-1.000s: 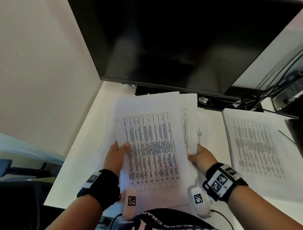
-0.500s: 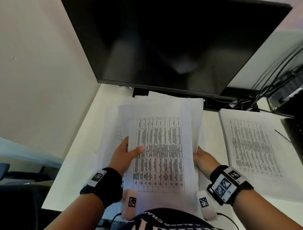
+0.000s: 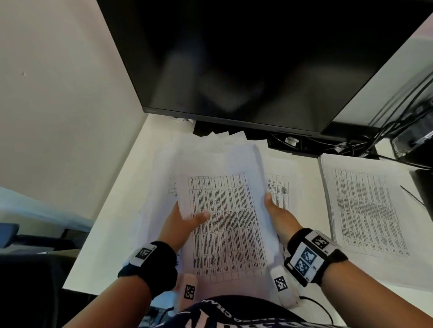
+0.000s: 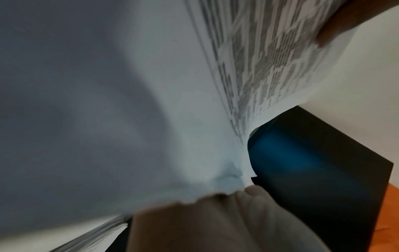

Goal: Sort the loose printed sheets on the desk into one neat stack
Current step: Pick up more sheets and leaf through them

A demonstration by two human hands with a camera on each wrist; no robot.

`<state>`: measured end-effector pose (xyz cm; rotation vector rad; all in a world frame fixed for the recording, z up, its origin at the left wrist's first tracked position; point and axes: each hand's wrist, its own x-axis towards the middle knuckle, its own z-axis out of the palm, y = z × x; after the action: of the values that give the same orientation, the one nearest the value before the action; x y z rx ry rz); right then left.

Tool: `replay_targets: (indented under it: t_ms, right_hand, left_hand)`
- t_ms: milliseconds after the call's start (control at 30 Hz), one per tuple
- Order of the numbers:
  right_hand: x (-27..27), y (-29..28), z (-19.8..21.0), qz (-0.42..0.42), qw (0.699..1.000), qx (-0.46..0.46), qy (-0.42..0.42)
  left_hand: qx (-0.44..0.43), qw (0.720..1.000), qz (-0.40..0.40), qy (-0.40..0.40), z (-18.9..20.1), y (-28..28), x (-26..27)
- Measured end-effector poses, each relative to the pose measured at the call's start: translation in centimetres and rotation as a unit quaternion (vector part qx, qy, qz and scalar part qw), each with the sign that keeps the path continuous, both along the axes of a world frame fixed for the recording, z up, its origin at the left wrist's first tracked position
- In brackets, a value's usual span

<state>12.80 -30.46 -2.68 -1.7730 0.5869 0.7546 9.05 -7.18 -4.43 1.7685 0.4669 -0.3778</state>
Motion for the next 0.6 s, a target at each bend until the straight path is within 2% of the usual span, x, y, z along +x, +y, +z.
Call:
replay_targets:
  t_ms: [100,167,233,333,500,600]
  right_hand:
    - [0.8,-0.3,-0.5,-0.002,0.999,-0.048,-0.018]
    - [1.4,-1.4,-1.2,-0.063,0.994,-0.048,-0.071]
    - [2.1,-2.9,-1.6,-0.096,0.983,-0.112,-0.111]
    - [2.4,-4.7,-1.9,-0.083,0.972,-0.188,-0.113]
    - [2.8,-5.1,-4.0,-0.077,0.973,-0.196,-0.099]
    - [3.4,-5.7,-6.7,-0.001,0.975,-0.212,-0.064]
  left_hand:
    - [-0.048,0.997,0.035,0.043,0.3,0.6,-0.5]
    - [-0.061,0.996,0.042,0.056,0.5,1.0,-0.9]
    - [-0.067,0.995,0.050,0.060,0.8,1.2,-1.4]
    - [-0.083,0.993,0.044,0.066,0.9,1.5,-1.9]
    - [-0.098,0.992,-0.018,0.079,1.7,0.9,-2.5]
    - [-0.103,0.991,-0.041,0.078,2.1,0.7,-2.7]
